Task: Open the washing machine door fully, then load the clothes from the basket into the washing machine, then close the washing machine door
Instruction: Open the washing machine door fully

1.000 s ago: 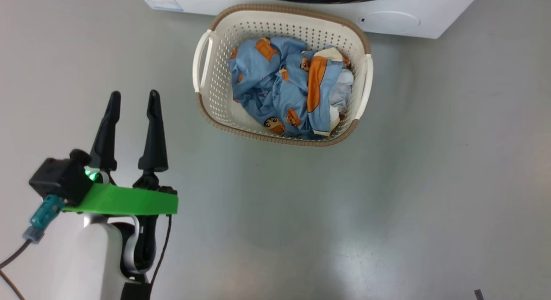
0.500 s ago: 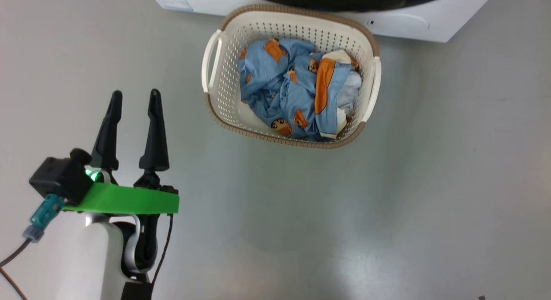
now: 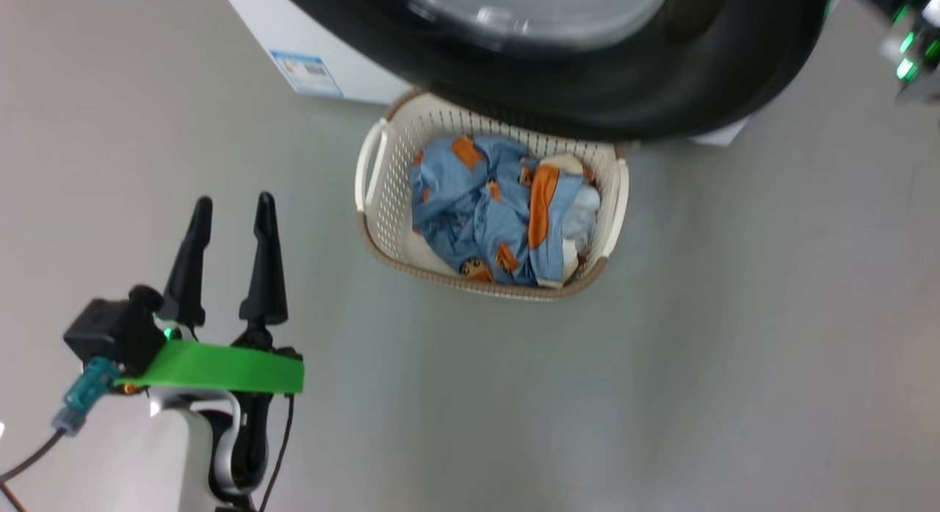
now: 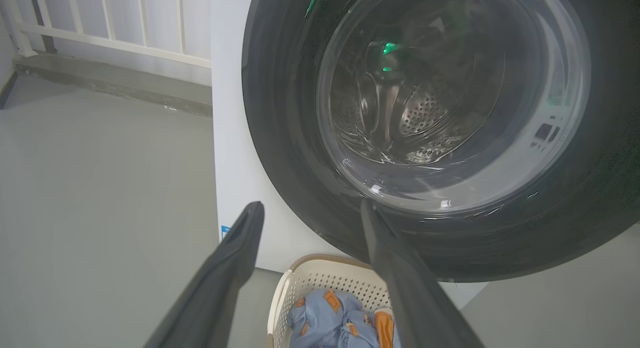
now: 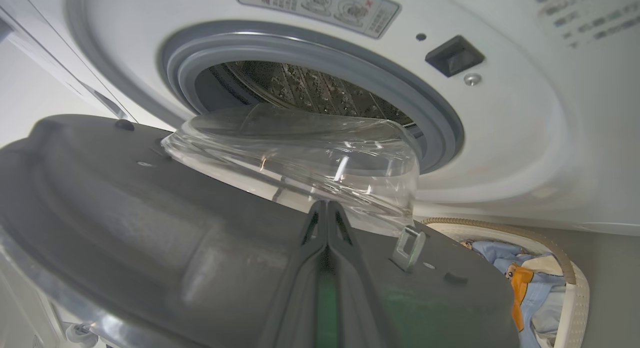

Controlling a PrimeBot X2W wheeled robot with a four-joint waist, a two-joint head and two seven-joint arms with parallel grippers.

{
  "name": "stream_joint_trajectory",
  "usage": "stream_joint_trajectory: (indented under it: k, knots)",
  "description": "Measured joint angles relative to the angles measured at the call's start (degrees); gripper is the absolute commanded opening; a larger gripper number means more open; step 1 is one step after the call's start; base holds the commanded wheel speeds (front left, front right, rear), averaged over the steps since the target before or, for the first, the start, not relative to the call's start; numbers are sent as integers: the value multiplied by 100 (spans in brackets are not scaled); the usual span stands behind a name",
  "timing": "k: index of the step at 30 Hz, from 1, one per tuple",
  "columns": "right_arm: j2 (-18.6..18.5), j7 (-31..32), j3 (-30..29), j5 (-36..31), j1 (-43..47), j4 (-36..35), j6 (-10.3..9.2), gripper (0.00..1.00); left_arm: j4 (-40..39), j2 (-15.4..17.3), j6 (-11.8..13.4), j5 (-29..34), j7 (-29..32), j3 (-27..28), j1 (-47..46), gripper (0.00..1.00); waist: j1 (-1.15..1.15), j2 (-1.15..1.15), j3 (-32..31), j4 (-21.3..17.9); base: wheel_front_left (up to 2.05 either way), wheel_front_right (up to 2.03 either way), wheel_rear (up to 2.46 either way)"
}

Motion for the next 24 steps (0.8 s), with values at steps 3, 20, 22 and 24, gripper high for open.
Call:
stream_joint_trajectory:
  k: [3,20,22,24]
  knots:
    - [62,121,62,71,352,-84,0,0,27,0,0,3,0,16,122,100,0,0,-209,10,0,0,0]
    - [544,620,135,491,2104,-692,1,0,209,5,7,68,0,24,740,100,0,0,-1295,261,0,0,0]
    - [581,657,123,543,2301,-779,1,0,225,9,8,68,0,23,815,100,0,0,-1403,323,0,0,0]
    - [617,679,101,646,2503,-854,1,0,254,13,33,68,0,18,876,100,0,0,-1509,396,0,0,0]
